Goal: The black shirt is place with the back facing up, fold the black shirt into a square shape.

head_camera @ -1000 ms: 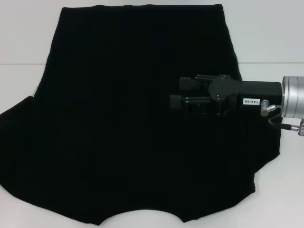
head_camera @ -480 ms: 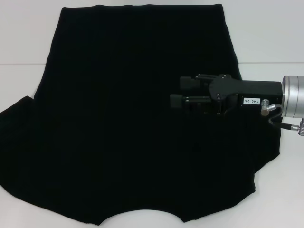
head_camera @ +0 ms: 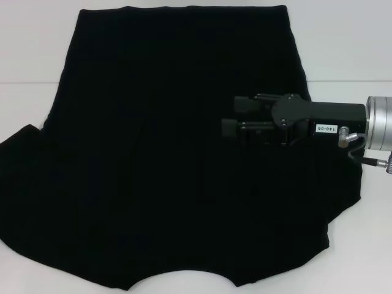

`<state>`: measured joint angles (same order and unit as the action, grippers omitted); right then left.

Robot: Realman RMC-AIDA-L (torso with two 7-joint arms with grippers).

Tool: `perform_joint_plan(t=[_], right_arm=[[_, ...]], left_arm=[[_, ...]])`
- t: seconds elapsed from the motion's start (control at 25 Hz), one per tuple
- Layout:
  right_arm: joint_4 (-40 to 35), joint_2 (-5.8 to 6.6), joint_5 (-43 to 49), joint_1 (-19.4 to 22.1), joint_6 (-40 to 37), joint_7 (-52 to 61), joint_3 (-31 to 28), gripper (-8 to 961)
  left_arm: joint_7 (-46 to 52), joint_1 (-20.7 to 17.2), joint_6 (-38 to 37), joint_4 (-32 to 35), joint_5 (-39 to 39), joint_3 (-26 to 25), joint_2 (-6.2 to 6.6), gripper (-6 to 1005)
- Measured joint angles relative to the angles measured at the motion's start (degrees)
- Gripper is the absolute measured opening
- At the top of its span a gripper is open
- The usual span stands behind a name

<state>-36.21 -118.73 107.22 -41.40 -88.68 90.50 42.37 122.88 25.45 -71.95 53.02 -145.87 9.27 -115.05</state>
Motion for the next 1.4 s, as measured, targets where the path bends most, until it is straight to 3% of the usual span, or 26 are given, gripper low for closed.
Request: perform_joint_plan(t=[0.64, 0.8, 1.04, 1.2, 1.4], right_arm=[[0.1, -0.09, -0.1, 0.0, 0.0, -0.6, -0.5, 798], [0.3, -0.09, -0.1, 0.1, -0.1, -1.0, -0.9, 795], [0.5, -0.09, -0.1, 0.5, -0.1, -1.7, -1.8, 792], [0.5, -0.04, -0.1, 1.1, -0.4, -1.9, -2.8, 790], [0.5, -0.01, -0.9, 2.0, -0.5, -1.9, -3.2, 787]], left_arm=[[1.1, -0.5, -1.1, -0.4, 0.3, -0.6, -0.12, 2], [0.0, -0.3, -3.4, -0.3, 3.7, -0.3, -0.32, 2], [-4.3, 3.8, -7.3, -1.9, 8.2, 0.3, -0.67, 2], [-7.8, 7.5, -7.7, -5.4, 10.3, 4.1, -1.92, 2], [-11.5, 10.3, -6.6, -7.2, 11.1, 9.5, -4.96, 2]])
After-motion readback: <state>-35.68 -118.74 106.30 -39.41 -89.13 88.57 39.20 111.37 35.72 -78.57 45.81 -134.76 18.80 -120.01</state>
